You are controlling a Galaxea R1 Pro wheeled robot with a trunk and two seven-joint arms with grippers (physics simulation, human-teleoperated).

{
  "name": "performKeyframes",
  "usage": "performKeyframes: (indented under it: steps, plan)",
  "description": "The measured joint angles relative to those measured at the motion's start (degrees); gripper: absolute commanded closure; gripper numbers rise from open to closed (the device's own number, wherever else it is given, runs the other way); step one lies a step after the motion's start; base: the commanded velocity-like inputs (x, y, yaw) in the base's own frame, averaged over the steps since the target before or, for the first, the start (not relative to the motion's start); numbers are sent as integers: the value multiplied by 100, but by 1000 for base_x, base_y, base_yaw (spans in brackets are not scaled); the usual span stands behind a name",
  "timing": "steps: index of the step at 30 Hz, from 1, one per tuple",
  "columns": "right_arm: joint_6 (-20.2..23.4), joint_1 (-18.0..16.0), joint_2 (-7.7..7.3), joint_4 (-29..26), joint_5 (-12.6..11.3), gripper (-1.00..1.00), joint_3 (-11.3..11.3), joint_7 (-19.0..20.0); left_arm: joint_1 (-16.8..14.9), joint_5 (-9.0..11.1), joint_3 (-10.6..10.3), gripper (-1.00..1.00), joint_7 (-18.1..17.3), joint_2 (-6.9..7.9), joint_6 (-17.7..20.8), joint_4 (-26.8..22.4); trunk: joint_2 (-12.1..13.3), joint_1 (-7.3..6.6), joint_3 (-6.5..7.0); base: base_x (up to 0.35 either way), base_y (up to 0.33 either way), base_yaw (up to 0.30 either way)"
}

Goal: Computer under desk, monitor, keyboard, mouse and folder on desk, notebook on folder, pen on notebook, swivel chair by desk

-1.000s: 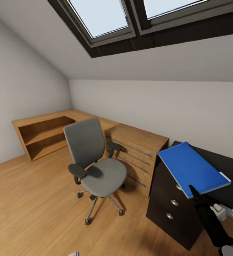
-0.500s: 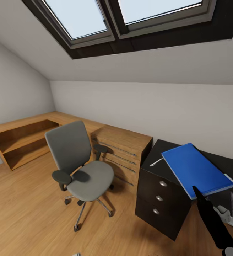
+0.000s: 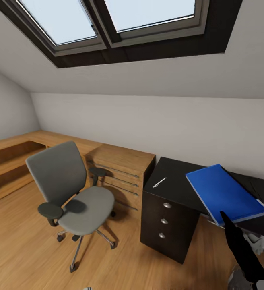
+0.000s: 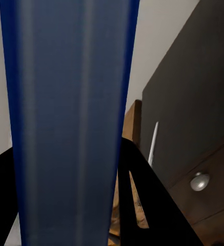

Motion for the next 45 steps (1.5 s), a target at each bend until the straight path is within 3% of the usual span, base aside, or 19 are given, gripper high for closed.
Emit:
performKeyframes:
  steps: [9, 23, 33, 45]
  plan:
    - [6, 0, 0, 12, -8, 100, -3, 14, 0, -18, -7, -100, 0, -10, -1, 107, 361, -198, 162, 0, 0, -285]
    - [18, -1, 3, 24, -23, 100, 1, 40, 1, -16, -6, -100, -1, -10, 0, 118, 923, -506, 411, 0, 0, -26]
    - [14, 0, -2, 136, -19, 100, 0, 28, 0, -13, -7, -100, -1, -14, -1, 119, 1325, -725, 591, 0, 0, -229]
    - [-24, -5, -21, 421, -10, 100, -31, 6, 0, -2, -7, -100, -1, -19, 0, 128, 1326, -726, 591, 0, 0, -262]
